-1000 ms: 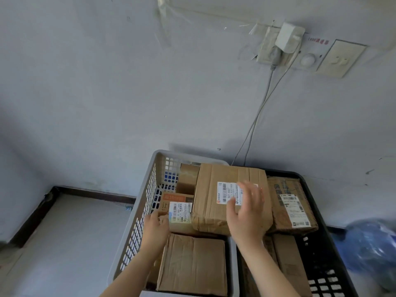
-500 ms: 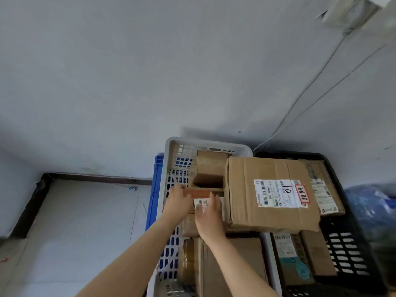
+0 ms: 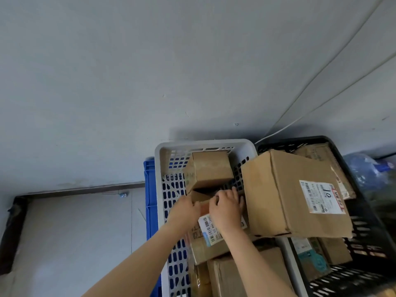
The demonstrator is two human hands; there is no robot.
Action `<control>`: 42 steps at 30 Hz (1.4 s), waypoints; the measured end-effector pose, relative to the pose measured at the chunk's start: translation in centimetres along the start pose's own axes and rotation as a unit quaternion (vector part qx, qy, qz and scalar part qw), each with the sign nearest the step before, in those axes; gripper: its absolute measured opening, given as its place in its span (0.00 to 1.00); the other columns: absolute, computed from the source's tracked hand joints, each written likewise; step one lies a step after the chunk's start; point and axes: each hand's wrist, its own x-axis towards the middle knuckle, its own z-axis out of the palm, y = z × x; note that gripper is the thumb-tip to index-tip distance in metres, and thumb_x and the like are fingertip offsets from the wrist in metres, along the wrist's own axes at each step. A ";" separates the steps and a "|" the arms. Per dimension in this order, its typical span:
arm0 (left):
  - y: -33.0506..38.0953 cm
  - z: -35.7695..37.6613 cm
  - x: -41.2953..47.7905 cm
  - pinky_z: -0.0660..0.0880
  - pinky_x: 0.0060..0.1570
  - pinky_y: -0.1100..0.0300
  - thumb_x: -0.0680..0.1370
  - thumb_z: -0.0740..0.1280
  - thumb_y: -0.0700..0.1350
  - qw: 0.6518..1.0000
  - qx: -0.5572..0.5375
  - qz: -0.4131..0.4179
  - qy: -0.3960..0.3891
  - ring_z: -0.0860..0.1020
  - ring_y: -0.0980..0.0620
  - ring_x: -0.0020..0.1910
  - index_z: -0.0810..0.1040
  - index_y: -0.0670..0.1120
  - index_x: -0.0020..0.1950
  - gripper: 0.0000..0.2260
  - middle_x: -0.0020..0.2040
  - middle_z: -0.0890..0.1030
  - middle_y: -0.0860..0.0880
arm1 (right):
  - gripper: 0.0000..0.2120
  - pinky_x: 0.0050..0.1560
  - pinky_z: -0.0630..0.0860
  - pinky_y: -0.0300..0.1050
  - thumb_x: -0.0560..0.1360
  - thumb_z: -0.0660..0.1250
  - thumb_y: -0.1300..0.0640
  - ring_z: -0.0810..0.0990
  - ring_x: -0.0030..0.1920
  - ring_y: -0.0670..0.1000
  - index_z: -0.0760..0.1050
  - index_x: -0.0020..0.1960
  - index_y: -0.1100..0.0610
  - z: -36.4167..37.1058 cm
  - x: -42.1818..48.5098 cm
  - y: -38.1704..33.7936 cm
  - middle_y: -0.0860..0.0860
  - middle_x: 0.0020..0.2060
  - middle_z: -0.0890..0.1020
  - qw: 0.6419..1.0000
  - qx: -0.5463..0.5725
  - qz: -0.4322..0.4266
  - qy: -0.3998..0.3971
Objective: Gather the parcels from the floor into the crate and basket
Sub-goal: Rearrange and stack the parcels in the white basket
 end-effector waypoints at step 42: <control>4.1 -0.4 6.7 0.66 0.60 0.52 0.84 0.45 0.50 0.928 -0.339 -0.146 0.047 0.71 0.46 0.59 0.68 0.46 0.68 0.19 0.61 0.72 0.45 | 0.16 0.43 0.72 0.47 0.81 0.52 0.55 0.77 0.44 0.56 0.77 0.48 0.60 -1.4 8.7 0.1 0.58 0.43 0.79 0.795 0.514 0.295 0.128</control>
